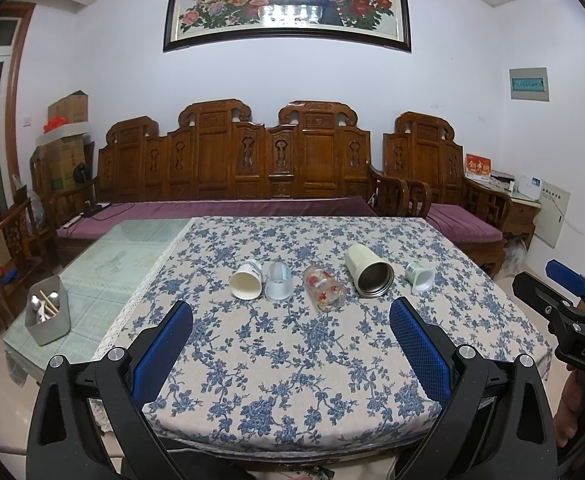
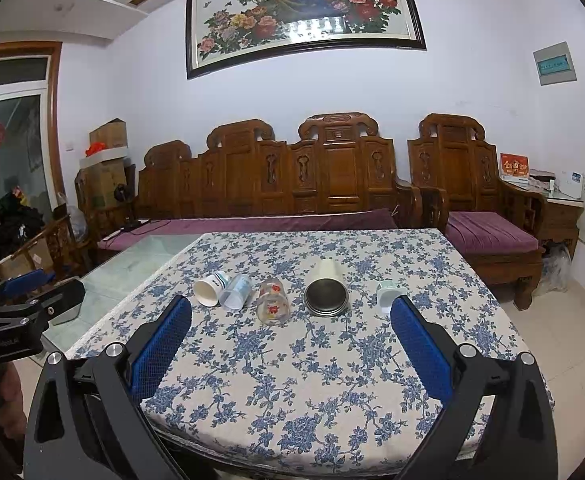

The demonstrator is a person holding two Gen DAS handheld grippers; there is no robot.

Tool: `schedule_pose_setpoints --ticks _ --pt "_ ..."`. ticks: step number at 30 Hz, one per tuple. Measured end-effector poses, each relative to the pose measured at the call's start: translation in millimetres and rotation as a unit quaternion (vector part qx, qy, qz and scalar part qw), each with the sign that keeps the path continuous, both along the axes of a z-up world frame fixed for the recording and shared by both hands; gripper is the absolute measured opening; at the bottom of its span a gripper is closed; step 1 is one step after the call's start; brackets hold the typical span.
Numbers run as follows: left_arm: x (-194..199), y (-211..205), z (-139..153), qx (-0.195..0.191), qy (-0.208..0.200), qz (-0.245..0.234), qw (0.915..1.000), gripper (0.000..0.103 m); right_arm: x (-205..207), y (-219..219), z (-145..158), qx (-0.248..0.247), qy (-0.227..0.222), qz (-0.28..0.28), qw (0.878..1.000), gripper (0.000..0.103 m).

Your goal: Flip cup upside down

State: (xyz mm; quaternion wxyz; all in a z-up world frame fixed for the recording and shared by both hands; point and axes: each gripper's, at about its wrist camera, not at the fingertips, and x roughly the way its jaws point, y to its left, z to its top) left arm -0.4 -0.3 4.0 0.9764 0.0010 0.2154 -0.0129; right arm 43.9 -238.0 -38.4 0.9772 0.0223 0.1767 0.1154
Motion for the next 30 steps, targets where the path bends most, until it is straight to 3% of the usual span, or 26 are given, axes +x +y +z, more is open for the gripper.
schedule_pose_setpoints --ticks 30 --pt "-1.3 -0.7 -1.2 0.001 -0.002 0.000 1.0000 0.095 -5.3 3.8 5.9 0.000 -0.004 0.003 1.000 0.101"
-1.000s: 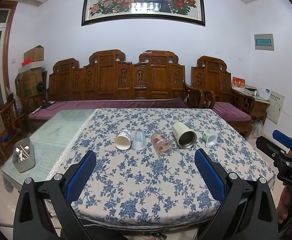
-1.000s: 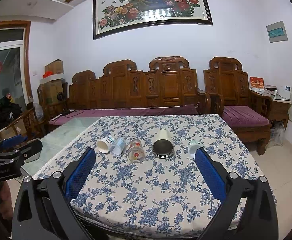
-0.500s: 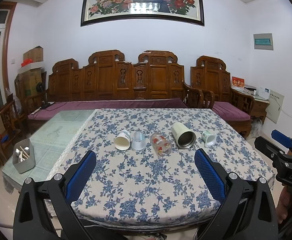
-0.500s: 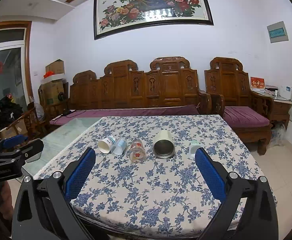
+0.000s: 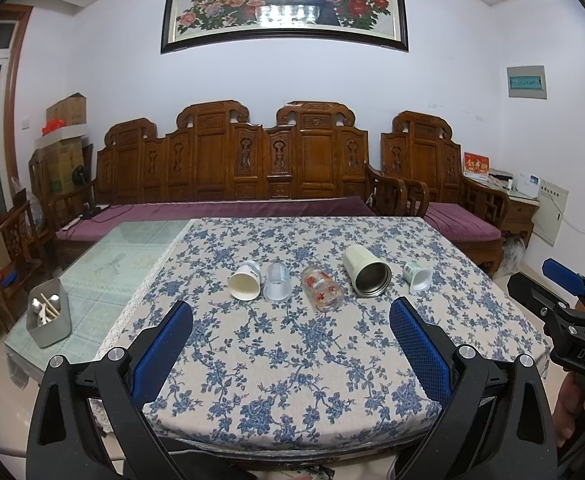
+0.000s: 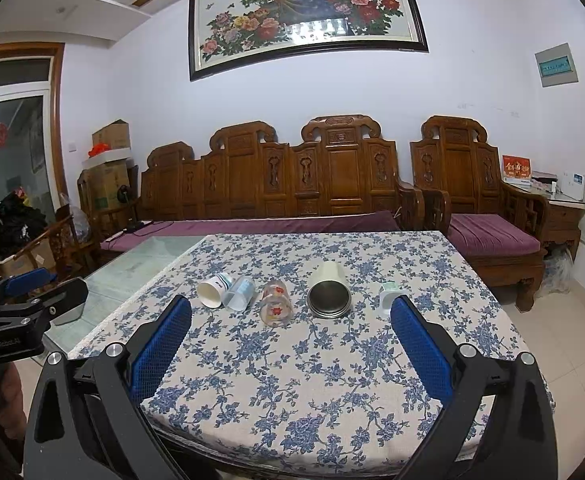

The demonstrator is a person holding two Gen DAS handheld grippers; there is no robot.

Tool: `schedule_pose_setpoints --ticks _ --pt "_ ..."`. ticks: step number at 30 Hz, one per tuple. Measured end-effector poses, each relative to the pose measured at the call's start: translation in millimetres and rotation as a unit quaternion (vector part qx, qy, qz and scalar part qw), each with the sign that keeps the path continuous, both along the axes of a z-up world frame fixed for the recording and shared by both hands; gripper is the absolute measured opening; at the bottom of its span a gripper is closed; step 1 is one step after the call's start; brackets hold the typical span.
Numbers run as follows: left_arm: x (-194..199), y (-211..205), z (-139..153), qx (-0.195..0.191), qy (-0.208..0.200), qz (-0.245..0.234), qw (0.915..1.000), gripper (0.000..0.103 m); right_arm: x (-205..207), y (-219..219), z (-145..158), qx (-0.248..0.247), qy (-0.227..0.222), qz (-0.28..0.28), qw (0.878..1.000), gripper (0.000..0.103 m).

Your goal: Flip cup upside down

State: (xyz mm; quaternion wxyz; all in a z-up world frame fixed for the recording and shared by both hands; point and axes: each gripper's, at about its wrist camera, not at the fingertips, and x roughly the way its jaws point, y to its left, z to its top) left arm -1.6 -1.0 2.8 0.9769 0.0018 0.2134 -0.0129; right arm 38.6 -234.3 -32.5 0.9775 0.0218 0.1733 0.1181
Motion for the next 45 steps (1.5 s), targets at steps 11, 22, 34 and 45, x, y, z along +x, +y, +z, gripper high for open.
schedule_pose_setpoints --ticks 11,22,34,45 --pt "-0.4 0.0 -0.4 0.000 0.000 0.000 1.0000 0.095 -1.1 0.7 1.1 0.000 0.000 0.000 1.000 0.101" --pt "5.4 0.3 -6.2 0.004 0.017 -0.006 0.9998 0.095 7.0 3.4 -2.8 0.006 0.015 0.006 1.000 0.101" --pt "85.1 11.3 -10.2 0.015 0.082 -0.031 0.9961 0.095 91.3 12.1 -22.9 -0.001 0.065 0.033 0.997 0.101" --pt "189.4 21.0 -24.4 0.056 0.146 -0.038 0.9869 0.095 188.7 46.7 -48.8 -0.024 0.121 0.078 0.989 0.097"
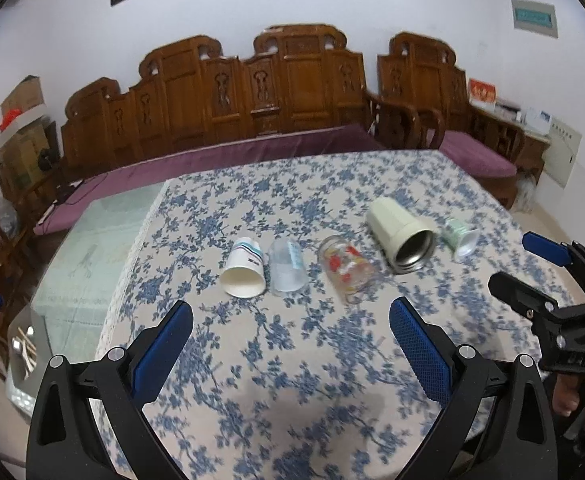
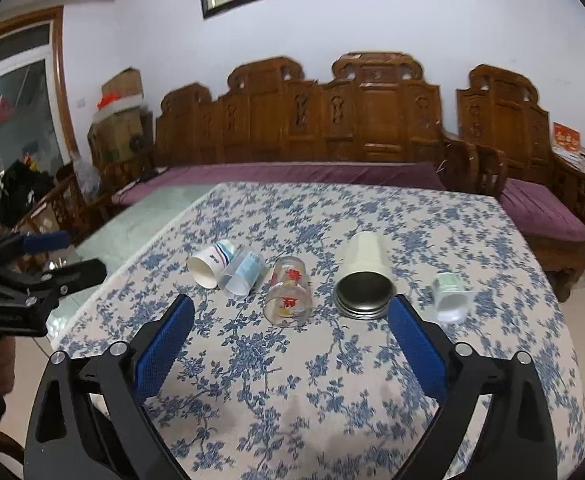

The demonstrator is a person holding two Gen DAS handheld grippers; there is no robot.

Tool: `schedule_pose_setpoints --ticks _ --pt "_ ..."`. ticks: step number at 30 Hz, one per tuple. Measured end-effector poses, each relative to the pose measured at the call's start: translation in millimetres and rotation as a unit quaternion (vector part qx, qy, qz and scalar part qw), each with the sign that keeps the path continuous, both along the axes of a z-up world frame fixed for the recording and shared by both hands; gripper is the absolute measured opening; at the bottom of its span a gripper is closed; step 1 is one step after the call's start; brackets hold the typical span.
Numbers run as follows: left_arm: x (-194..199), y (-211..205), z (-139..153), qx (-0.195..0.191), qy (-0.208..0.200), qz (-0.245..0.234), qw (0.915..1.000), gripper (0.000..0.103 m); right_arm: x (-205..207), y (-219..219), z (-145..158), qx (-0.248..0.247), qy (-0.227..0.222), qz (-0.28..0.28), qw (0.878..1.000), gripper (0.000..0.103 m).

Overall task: Flip cup upside down
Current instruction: 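Move the right tool toward the striped white paper cup lying on its side, then close the right gripper on the striped paper cup and lift it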

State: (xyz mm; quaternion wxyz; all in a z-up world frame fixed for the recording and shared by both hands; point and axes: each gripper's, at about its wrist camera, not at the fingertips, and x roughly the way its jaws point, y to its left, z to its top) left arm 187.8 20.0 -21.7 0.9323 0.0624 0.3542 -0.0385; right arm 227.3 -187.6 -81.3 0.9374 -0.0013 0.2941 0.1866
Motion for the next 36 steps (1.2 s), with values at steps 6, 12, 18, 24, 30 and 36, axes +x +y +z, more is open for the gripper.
schedule_pose_setpoints --ticks 6,12,18,24,30,36 --pt "57.6 15.9 -18.5 0.008 0.042 0.003 0.9991 0.095 40.5 21.4 -21.1 -0.012 0.034 0.022 0.999 0.095" --pt "112.0 30.8 -47.1 0.018 0.079 0.013 0.9966 0.095 71.0 39.6 -43.3 -0.023 0.062 0.035 0.997 0.094" --pt "167.2 52.1 -81.3 0.001 0.120 0.030 0.9923 0.088 85.5 48.7 -62.7 -0.031 0.082 0.040 0.995 0.094" --pt "211.9 64.8 -116.2 -0.017 0.162 0.036 0.9861 0.081 94.5 48.9 -84.0 -0.035 0.105 0.038 0.993 0.094" --pt "240.0 74.4 -143.7 -0.035 0.199 0.043 0.9784 0.073 98.0 47.4 -100.8 -0.038 0.122 0.037 0.991 0.094" --pt "253.9 79.1 -161.3 -0.043 0.229 0.046 0.9713 0.069 97.7 45.6 -104.8 -0.036 0.128 0.035 0.991 0.094"
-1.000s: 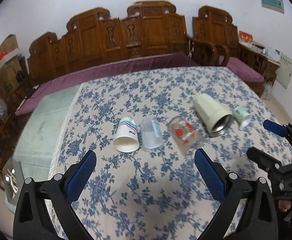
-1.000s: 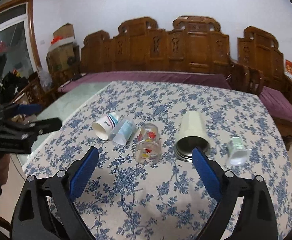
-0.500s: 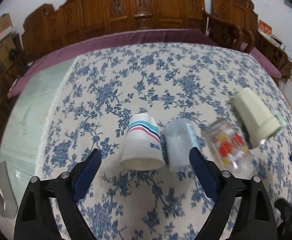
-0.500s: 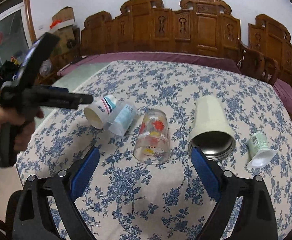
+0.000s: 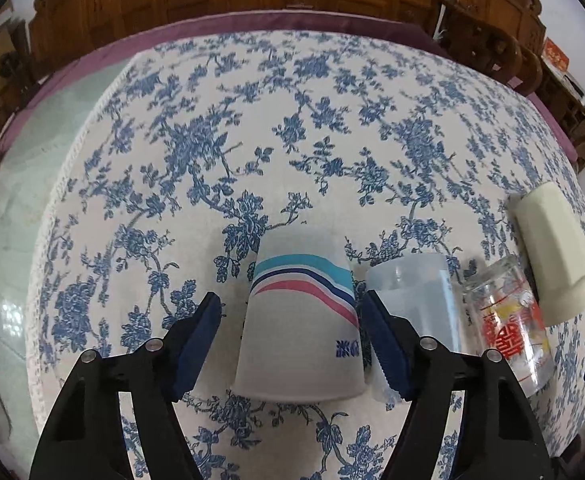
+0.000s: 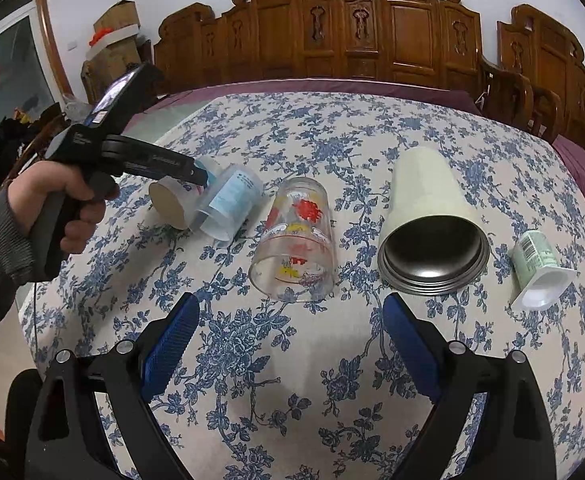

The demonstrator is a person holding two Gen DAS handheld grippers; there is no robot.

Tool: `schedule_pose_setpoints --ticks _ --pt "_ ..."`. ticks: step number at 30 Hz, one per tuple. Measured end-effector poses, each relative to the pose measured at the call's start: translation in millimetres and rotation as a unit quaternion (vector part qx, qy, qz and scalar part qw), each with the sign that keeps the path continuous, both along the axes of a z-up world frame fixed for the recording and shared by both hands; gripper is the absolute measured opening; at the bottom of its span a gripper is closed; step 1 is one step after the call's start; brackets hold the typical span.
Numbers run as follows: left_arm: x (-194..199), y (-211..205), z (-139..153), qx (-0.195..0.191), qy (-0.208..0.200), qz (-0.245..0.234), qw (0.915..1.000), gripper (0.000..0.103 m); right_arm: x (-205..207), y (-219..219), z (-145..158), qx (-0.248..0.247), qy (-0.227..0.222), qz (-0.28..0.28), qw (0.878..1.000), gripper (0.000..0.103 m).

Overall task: Flip cup upside down
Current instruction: 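Close the right gripper on the striped paper cup and lift it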

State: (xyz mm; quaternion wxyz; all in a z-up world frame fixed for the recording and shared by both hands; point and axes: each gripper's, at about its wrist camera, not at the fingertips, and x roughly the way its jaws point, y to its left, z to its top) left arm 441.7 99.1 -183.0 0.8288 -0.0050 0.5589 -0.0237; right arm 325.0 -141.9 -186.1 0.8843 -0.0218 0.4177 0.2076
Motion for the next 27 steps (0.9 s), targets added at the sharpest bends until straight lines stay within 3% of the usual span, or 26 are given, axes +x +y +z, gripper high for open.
schedule_pose_setpoints --ticks 3,9,16,22,27 --pt "2.3 0.4 -5.8 0.000 0.011 0.001 0.9999 0.057 -1.3 -2.2 -0.2 0.000 0.001 -0.002 1.000 0.094" --pt "-16.0 -1.6 4.9 0.012 -0.002 -0.002 0.9999 0.056 -8.6 -8.2 3.7 0.002 0.000 -0.009 1.000 0.094" --pt "-79.4 -15.4 38.9 0.008 -0.042 -0.021 0.9989 0.056 -34.2 -24.4 15.3 0.009 -0.010 -0.023 1.000 0.094" --pt "-136.1 -50.9 58.2 -0.011 -0.075 -0.047 0.9960 0.056 -58.7 -48.5 23.2 0.018 -0.012 -0.045 0.999 0.094" --pt "-171.4 -92.8 56.5 -0.031 -0.082 -0.077 0.9932 0.056 -77.0 -73.9 25.0 0.023 -0.014 -0.069 0.997 0.094"
